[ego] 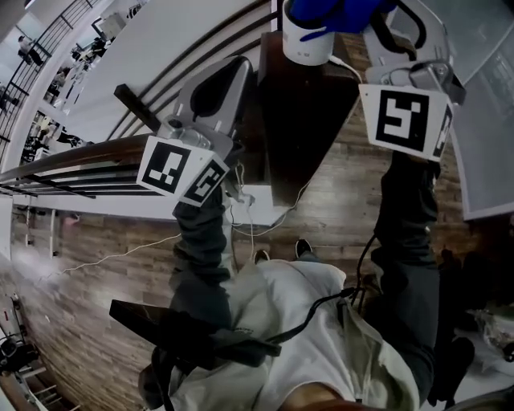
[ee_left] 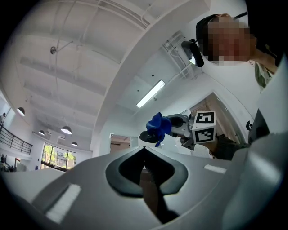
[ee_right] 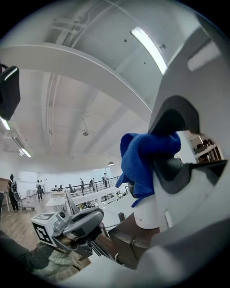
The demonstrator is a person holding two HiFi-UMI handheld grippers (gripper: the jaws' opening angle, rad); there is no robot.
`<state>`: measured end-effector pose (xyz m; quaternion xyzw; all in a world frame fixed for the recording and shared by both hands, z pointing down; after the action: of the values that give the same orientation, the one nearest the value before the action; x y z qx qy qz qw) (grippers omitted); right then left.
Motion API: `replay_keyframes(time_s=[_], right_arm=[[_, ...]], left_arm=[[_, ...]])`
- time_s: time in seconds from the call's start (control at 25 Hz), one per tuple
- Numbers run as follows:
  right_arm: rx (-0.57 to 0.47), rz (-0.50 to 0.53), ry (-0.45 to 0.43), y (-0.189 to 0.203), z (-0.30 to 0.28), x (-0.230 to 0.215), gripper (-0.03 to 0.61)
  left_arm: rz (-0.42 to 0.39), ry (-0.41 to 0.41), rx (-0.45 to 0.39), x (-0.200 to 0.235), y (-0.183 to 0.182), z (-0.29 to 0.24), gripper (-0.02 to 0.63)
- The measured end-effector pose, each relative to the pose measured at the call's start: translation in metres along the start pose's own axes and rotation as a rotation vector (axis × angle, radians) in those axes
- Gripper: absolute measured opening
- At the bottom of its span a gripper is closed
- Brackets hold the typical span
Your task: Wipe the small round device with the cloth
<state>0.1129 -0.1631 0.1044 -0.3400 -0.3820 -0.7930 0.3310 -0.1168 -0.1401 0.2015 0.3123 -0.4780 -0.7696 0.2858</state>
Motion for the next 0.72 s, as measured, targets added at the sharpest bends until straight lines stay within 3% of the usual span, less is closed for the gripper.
replay_keyframes(time_s=[0.2,0.48,0.72], right_arm=[[-0.061,0.188,-0.002,-0.028,0.019,0.027,0.117],[-0.108,0.382,-0.226,-0.027,0.060,0.071,0.118],[-0.102,0.259,-0.221,-0.031,0.056,0.057,0.118]], left_arm=[[-0.009,-0.002,-0.022,-0.006,-0.013,0.009,0.002],[0.017,0.025,-0.035,-0.009,-0.004,0.002,0.002],[0.032,0.057,-0.032,-0.009,0.000,-0.007,0.002]])
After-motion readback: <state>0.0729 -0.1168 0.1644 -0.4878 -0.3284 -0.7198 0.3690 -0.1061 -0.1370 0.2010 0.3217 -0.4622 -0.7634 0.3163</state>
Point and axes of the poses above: the fingertips, and each gripper's own axes: z backward along the fingers, x to its left, y out of its underside, the point moved 9 cm from there along z, backward along the fingers, and after that the axes turned 11 degrees about y, right-handed, at the moved point
